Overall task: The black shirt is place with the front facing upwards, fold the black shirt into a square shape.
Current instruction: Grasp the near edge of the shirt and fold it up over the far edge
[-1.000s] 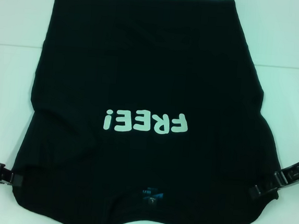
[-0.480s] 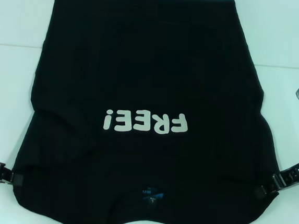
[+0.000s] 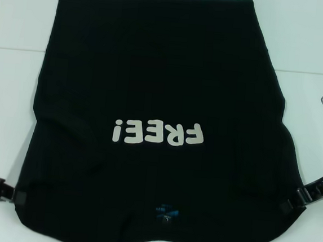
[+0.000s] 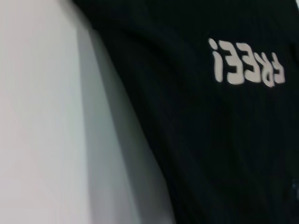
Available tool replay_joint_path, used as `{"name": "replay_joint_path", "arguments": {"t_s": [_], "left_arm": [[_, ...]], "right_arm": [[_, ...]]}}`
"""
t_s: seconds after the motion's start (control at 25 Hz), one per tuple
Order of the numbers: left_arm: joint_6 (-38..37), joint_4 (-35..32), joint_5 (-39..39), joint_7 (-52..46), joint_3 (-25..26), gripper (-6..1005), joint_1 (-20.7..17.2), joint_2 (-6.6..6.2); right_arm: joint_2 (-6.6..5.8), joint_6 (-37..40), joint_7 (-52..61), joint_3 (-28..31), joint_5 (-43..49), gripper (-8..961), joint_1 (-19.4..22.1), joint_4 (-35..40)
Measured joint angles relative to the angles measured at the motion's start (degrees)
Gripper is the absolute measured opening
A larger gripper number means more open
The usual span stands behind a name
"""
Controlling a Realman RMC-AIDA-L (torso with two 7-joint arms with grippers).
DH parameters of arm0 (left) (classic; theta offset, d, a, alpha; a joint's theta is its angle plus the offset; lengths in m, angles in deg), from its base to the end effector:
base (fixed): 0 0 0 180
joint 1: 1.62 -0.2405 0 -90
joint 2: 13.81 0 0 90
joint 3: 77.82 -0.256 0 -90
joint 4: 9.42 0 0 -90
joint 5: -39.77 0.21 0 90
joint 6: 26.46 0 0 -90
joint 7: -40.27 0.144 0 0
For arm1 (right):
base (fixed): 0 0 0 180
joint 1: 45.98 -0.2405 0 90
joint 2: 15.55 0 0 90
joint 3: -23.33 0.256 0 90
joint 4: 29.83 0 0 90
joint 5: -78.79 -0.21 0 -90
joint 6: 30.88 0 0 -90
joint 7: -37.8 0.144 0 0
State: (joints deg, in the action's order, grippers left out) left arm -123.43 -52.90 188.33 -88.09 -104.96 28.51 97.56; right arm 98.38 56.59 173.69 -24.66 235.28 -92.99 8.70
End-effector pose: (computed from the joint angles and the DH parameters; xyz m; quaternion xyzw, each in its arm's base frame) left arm -0.3445 0.2999 0.0705 -0.7735 -0.6254 -0.0402 0.0952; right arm 0.2651 0.3751 0.0150 -0.8462 0.5028 -0.1483 0.0956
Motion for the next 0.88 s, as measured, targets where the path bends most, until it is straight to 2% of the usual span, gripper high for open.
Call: {"name": "replay_joint_path", "arguments": {"t_s": [0.08,0.24,0.32,0.6,0.76,0.88], "left_arm": [[-1.7,1.9,0.0,0.6,-0.2,-2,0.4,-0.87],[-6.4,8.2,0.2,2.3,-0.3,-1,1.6,-3.94],[-9.0,9.5,1.1,2.7,-0.5,-1,1.9,-4.58],[-17.9,9.6,7.3,6.5,-3.5,-1,2.3,-4.47],[-19.4,10.3,7.6,8.8,-7.8,-1,2.4,-3.86],[-19.6,11.0,7.4,10.0,-9.2,-1,2.7,-3.6]], "right_arm": [[-0.5,2.2,-0.8,0.0,-0.2,68,-0.1,0.2],[-1.41,8.4,-4.2,0.3,-0.3,65,-0.2,1.5],[-1.65,12.2,-6.2,0.1,-0.3,65,0.0,2.2],[-1.57,23.6,-14.2,-2.5,0.1,65,1.3,2.9],[-0.9,25.1,-15.6,-5.2,0.1,65,2.0,2.4],[-0.44,24.7,-15.6,-5.9,0.1,65,2.3,2.4]]}}
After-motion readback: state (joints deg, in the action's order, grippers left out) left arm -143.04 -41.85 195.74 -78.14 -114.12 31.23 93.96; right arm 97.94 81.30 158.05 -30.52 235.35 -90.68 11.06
